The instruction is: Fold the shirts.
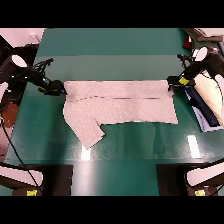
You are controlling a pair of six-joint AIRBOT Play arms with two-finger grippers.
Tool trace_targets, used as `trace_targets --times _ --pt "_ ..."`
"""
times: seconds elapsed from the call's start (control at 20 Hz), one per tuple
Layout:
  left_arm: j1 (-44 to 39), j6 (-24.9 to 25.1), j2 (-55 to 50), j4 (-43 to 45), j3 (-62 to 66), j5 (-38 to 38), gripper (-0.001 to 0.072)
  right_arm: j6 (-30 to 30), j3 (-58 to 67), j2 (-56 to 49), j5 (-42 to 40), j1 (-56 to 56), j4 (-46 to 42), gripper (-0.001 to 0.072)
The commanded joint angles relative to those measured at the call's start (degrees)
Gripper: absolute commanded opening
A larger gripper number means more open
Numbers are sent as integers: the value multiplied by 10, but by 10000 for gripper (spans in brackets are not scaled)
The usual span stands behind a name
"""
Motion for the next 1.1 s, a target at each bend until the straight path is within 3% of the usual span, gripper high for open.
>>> trace_targets --times 0.0,0.25,0.5,0.7,1.05 --pt "20 -14 40 9 -27 -47 550 -44 -5 33 94 -17 16 317" --pt "27 -35 216 -34 -279 38 550 -59 -120 149 29 -65 128 317" --pt "27 -43 311 -118 -494 112 550 -59 -205 221 -42 -90 155 317" --pt "27 -38 313 -157 -556 166 550 -59 -212 230 -39 -90 155 317" --pt "-1 -39 313 -190 -558 248 526 -59 -213 230 -32 -89 155 316"
